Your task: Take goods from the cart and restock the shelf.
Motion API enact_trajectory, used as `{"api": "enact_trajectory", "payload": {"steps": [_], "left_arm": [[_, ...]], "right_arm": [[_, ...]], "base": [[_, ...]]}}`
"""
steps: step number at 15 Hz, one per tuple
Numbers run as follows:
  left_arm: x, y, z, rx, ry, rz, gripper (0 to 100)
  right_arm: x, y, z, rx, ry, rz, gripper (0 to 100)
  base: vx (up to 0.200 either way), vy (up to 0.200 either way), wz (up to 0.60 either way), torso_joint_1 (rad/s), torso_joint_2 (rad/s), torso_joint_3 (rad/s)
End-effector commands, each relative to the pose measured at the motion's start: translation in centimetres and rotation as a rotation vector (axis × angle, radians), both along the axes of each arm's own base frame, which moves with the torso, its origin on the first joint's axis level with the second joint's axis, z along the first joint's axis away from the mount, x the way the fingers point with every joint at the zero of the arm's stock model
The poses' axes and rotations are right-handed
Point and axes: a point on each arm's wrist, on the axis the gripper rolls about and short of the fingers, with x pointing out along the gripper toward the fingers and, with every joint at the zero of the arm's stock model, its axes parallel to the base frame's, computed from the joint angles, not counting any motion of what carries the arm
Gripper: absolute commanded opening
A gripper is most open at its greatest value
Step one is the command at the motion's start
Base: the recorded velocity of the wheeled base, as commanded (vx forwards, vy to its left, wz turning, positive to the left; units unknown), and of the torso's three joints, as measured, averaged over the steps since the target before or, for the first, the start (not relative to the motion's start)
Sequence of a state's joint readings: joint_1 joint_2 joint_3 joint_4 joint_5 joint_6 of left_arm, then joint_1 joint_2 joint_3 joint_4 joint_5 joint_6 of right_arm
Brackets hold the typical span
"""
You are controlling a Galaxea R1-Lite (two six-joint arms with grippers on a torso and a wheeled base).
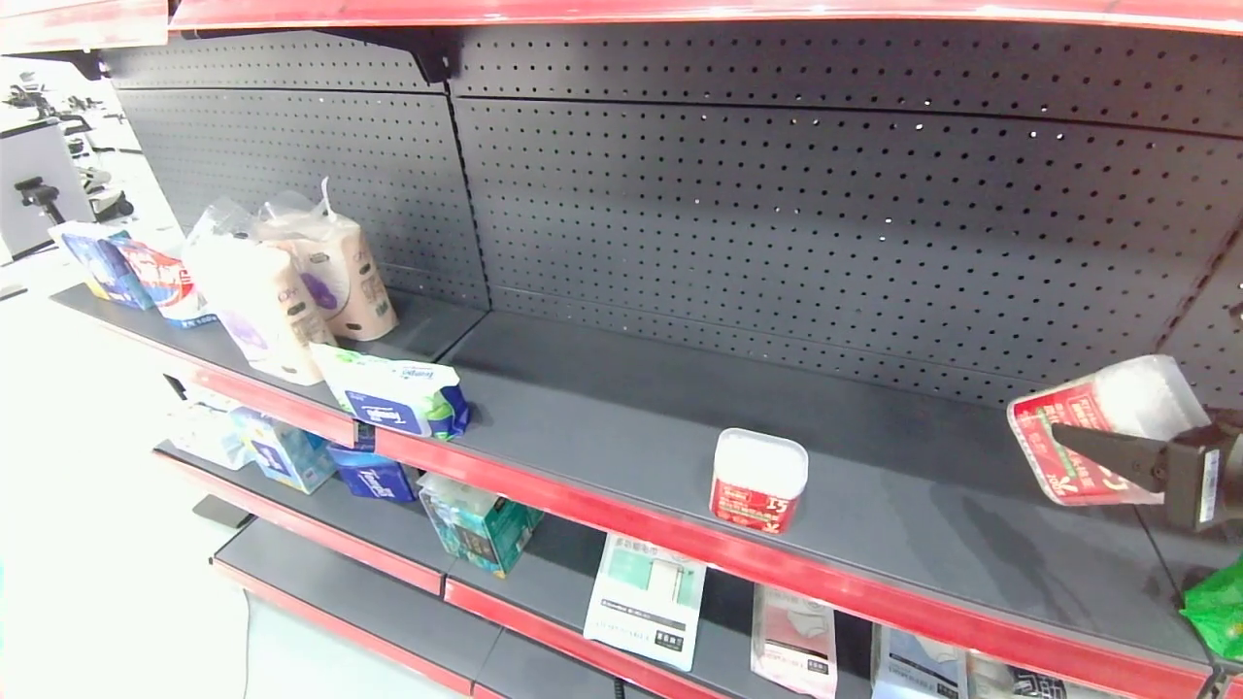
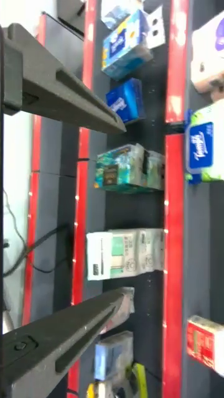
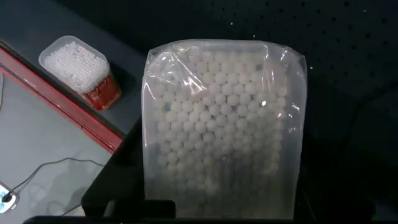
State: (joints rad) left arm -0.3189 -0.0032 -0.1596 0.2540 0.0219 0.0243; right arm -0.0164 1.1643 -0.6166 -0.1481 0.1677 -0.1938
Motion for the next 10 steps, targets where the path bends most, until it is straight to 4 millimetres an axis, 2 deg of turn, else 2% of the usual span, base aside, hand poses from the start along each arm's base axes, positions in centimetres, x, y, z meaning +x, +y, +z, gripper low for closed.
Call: {"api": "enact_trajectory", "payload": {"steps": [1, 2, 5, 7, 10], "left_arm": [[0.1, 0.0, -0.1, -0.002, 0.008, 0.001, 100], [0.1, 0.0, -0.1, -0.01, 0.01, 0.01, 100], [0.5, 0.2, -0.4, 0.002, 0.05, 0.179, 100], [0.6, 0.2, -0.3, 0.01, 0.063, 0.214, 100], [1.2, 0.0, 0.5, 0.035, 0.118, 0.363, 100]], "right_arm": [[1.6, -0.1, -0.7, 0.0, 0.05, -0.002, 0], [1.6, -0.1, -0.7, 0.0, 0.051, -0.004, 0], [1.5, -0.1, -0.6, 0.0, 0.047, -0.004, 0], [1.5, -0.1, -0.5, -0.007, 0.039, 0.0, 0], [1.5, -0.1, -0.6, -0.02, 0.045, 0.004, 0]], "base": [[0.0, 0.0, 0.0, 0.0, 0.0, 0.0], [0.0, 0.0, 0.0, 0.0, 0.0, 0.0], [0.0, 0.0, 0.0, 0.0, 0.0, 0.0], [0.0, 0.0, 0.0, 0.0, 0.0, 0.0], [0.0, 0.0, 0.0, 0.0, 0.0, 0.0]]}}
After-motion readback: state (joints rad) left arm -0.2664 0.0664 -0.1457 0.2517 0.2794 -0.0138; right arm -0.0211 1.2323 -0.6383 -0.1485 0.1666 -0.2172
